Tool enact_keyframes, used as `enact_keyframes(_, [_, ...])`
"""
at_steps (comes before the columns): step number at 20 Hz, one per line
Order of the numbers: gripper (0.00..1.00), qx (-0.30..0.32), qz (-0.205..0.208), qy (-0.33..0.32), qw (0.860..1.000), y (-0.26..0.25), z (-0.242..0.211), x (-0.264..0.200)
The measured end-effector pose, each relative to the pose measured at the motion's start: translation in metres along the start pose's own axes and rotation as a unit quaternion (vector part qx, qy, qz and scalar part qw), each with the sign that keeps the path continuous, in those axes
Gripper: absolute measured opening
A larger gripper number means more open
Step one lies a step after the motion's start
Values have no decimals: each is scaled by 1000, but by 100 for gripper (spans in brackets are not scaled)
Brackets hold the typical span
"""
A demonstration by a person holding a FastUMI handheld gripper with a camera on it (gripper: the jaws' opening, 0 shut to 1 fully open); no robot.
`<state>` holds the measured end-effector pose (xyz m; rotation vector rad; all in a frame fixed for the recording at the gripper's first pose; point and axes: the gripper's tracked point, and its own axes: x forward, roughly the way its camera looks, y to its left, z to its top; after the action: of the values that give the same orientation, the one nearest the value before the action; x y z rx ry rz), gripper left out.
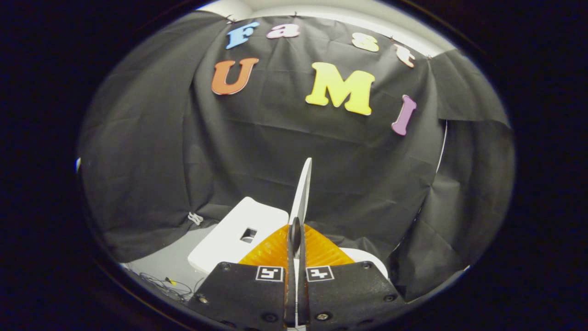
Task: Open the toilet lid.
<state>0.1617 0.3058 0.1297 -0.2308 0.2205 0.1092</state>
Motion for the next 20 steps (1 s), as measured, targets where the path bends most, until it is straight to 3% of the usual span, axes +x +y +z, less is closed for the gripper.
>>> enact_keyframes(3, [9,-16,27,-6,999,10,3,2])
enact_keyframes(5, [18,-8,68,-9,998,25,3,-1])
enact_keyframes(6, [35,-4,84,-15,996,29,3,-2])
enact_keyframes(9, [84,27,55,-65,996,7,27,-13])
enact_keyframes(11, [84,47,63,-95,992,0,38,-18])
enact_keyframes(15, [100,86,86,-125,985,-18,46,-34])
enact_keyframes(20, [100,133,80,-165,974,-71,47,-69])
